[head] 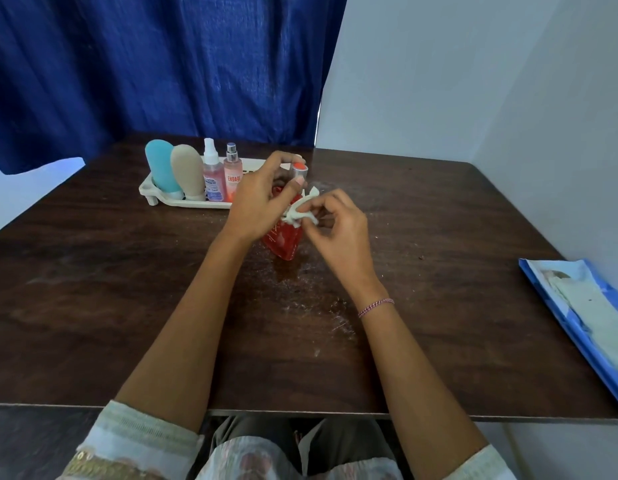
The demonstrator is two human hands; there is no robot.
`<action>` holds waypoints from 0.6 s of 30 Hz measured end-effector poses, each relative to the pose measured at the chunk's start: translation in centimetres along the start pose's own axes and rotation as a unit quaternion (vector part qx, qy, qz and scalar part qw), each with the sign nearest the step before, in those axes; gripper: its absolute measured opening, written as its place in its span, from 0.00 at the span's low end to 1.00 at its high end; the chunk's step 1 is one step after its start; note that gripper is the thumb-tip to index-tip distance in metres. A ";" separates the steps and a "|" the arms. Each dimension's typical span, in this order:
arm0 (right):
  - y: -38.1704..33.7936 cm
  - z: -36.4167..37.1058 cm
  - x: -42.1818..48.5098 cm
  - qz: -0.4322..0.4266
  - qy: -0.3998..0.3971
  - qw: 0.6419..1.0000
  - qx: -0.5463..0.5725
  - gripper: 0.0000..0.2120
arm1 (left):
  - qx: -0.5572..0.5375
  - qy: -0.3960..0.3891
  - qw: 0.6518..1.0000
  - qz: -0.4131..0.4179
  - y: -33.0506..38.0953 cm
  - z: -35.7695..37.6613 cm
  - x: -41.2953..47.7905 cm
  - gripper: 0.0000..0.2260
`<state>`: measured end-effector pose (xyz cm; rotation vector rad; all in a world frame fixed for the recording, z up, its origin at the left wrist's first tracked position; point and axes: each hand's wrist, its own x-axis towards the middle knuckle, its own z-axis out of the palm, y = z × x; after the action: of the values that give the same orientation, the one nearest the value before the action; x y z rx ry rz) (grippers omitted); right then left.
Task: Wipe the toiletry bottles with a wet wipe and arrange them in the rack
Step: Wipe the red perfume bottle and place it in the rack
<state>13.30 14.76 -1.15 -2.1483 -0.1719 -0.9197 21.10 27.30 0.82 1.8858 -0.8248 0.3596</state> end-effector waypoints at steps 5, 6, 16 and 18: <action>0.3 0.4 -0.6 -0.011 -0.096 0.995 -0.014 0.06 | 0.020 0.011 1.000 0.003 0.0 0.0 -0.2 0.14; 0.5 0.4 -0.7 -0.015 -0.106 0.994 -0.022 0.07 | 0.021 0.013 1.000 0.001 0.0 0.1 -0.3 0.14; -0.4 0.7 -0.7 -0.045 -0.039 0.998 -0.021 0.08 | -0.080 0.040 0.995 -0.034 -0.1 -0.4 -0.3 0.12; -0.4 0.8 -0.6 -0.032 -0.061 0.998 -0.008 0.08 | -0.095 0.045 0.994 -0.041 -0.5 -0.5 -0.2 0.11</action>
<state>13.11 15.67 -1.66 -2.2252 -0.2960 -0.8277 21.30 27.96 0.62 1.7086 -0.6945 0.3032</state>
